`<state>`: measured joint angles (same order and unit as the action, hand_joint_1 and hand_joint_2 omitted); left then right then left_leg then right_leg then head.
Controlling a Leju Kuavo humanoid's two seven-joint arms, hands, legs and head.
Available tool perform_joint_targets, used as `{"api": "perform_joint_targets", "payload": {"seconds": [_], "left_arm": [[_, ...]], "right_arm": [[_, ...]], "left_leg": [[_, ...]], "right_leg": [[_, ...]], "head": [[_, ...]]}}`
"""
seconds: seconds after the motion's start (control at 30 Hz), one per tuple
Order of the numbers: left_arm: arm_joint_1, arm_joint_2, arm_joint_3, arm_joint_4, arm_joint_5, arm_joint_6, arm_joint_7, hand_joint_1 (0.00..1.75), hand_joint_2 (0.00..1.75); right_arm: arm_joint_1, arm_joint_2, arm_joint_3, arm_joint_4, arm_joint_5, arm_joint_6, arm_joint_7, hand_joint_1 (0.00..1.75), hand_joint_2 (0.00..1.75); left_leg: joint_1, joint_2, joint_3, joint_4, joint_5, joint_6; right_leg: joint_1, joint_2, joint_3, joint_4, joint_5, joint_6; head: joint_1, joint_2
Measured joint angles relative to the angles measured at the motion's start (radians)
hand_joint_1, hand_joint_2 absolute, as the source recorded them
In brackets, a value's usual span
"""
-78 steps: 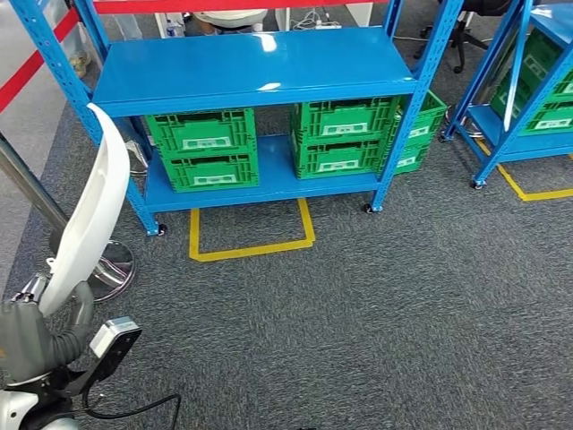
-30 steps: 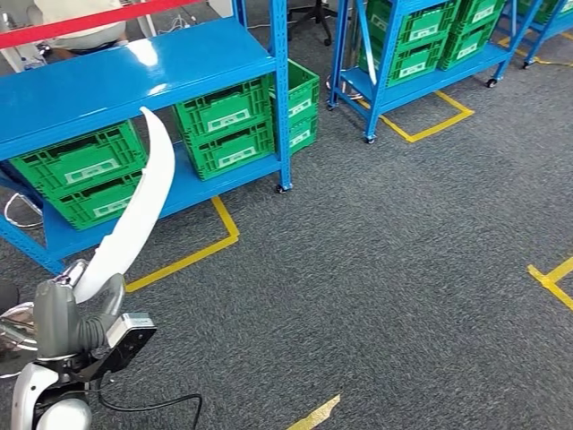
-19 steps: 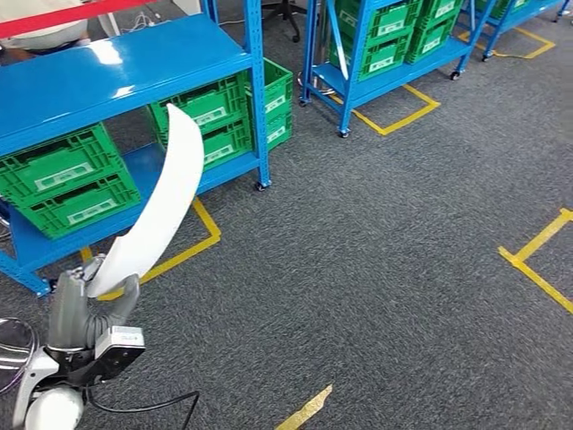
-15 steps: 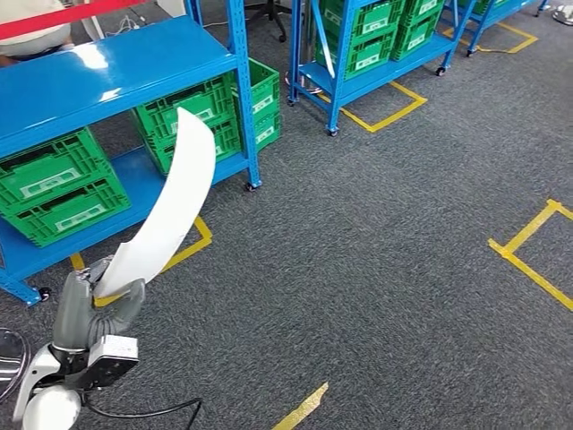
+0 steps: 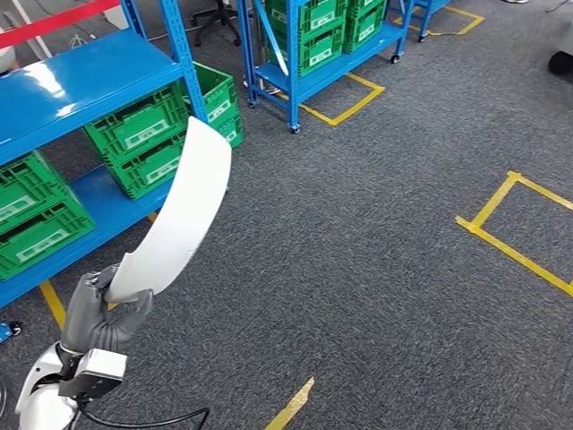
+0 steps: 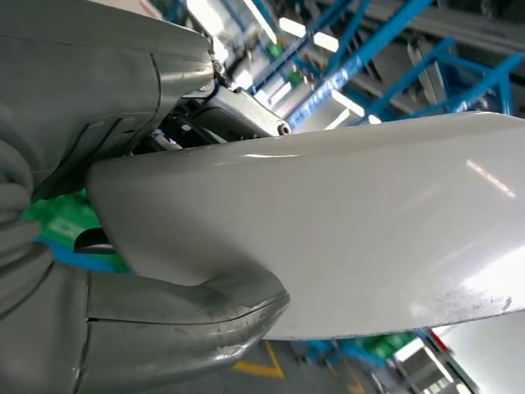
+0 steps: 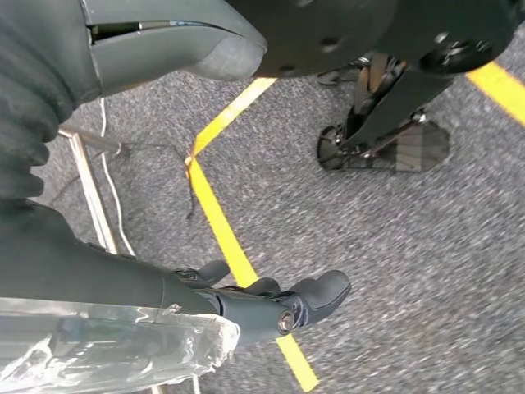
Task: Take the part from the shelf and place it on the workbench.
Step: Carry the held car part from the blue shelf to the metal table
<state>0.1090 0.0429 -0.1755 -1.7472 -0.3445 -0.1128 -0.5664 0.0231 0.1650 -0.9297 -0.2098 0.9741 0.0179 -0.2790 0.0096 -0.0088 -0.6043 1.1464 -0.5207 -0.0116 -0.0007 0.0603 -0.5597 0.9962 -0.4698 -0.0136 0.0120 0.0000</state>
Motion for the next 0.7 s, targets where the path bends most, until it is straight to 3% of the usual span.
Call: {"api": "perform_joint_targets", "payload": {"seconds": [0.03, 0.1, 0.17, 0.23, 0.33, 0.4, 0.43, 0.47, 0.53, 0.6, 0.7], "left_arm": [[0.000, 0.000, -0.001, 0.005, 0.016, -0.024, -0.005, 1.75, 1.75], [-0.003, 0.002, -0.003, 0.019, 0.037, -0.054, -0.017, 1.75, 1.75], [-0.010, 0.003, -0.005, 0.034, 0.047, -0.069, -0.026, 1.75, 1.75], [-0.022, 0.003, -0.005, 0.048, 0.054, -0.086, -0.031, 1.75, 1.75], [-0.036, 0.000, -0.007, 0.072, 0.062, -0.113, -0.032, 1.75, 1.75], [-0.041, -0.002, -0.010, 0.089, 0.064, -0.124, -0.032, 1.75, 1.75], [-0.045, -0.002, -0.012, 0.097, 0.065, -0.128, -0.032, 1.75, 1.75], [-0.048, -0.003, -0.015, 0.104, 0.066, -0.130, -0.032, 1.75, 1.75], [-0.056, -0.004, -0.018, 0.115, 0.067, -0.133, -0.032, 1.75, 1.75], [-0.068, -0.005, -0.018, 0.124, 0.066, -0.135, -0.030, 1.75, 1.75], [-0.085, -0.006, -0.021, 0.137, 0.061, -0.134, -0.026, 1.75, 1.75]], "right_arm": [[0.000, 0.000, -0.001, 0.000, 0.004, 0.000, 0.005, 0.00, 1.75], [0.001, -0.001, -0.003, 0.000, 0.009, 0.001, 0.010, 0.00, 1.75], [0.005, 0.000, -0.007, 0.000, 0.012, 0.003, 0.010, 0.00, 1.75], [0.010, 0.000, -0.011, 0.000, 0.014, 0.006, 0.010, 0.00, 1.75], [0.008, -0.001, -0.016, 0.000, 0.017, 0.008, 0.010, 0.00, 1.75], [0.006, -0.001, -0.018, 0.000, 0.020, 0.009, 0.013, 0.00, 1.75], [0.007, -0.001, -0.020, 0.000, 0.023, 0.010, 0.015, 0.00, 1.75], [0.009, -0.001, -0.022, 0.000, 0.025, 0.010, 0.018, 0.00, 1.75], [0.009, -0.001, -0.025, 0.000, 0.029, 0.010, 0.020, 0.00, 1.75], [0.006, -0.001, -0.027, 0.000, 0.031, 0.011, 0.017, 0.00, 1.75], [0.004, -0.001, -0.032, 0.000, 0.033, 0.012, 0.007, 0.00, 1.75]], "left_leg": [[0.000, -0.017, 0.030, -0.064, 0.028, 0.009], [-0.002, -0.043, 0.064, -0.140, 0.043, 0.019], [-0.003, -0.037, 0.067, -0.155, 0.041, 0.021], [0.000, -0.021, 0.069, -0.167, 0.048, 0.026], [0.003, 0.010, 0.069, -0.174, 0.053, 0.031], [0.003, 0.033, 0.068, -0.173, 0.052, 0.031], [0.003, 0.044, 0.068, -0.173, 0.052, 0.030], [0.003, 0.053, 0.070, -0.172, 0.050, 0.027], [0.001, 0.069, 0.072, -0.167, 0.045, 0.018], [-0.005, 0.082, 0.071, -0.159, 0.040, 0.007], [-0.004, 0.094, 0.071, -0.153, 0.035, -0.006]], "right_leg": [[0.002, 0.010, 0.000, 0.002, 0.000, 0.002], [0.001, 0.025, -0.008, 0.005, 0.002, 0.009], [-0.002, 0.038, -0.020, 0.005, 0.006, 0.022], [-0.001, 0.018, -0.034, 0.024, -0.007, 0.033], [-0.005, -0.041, -0.109, 0.181, -0.093, 0.046], [-0.009, -0.051, -0.152, 0.273, -0.126, 0.054], [-0.012, -0.054, -0.147, 0.270, -0.115, 0.058], [-0.014, -0.060, -0.123, 0.229, -0.088, 0.060], [-0.016, -0.090, -0.047, 0.094, -0.034, 0.062], [-0.013, -0.109, -0.005, 0.019, -0.019, 0.051], [-0.011, -0.089, -0.007, 0.017, -0.019, 0.028]], "head": [[0.001, 0.000], [0.001, 0.000], [0.001, 0.000], [0.004, 0.000], [0.016, 0.000], [0.017, 0.000], [0.017, 0.000], [0.017, 0.000], [0.018, 0.000], [0.017, 0.000], [0.016, 0.000]]}}
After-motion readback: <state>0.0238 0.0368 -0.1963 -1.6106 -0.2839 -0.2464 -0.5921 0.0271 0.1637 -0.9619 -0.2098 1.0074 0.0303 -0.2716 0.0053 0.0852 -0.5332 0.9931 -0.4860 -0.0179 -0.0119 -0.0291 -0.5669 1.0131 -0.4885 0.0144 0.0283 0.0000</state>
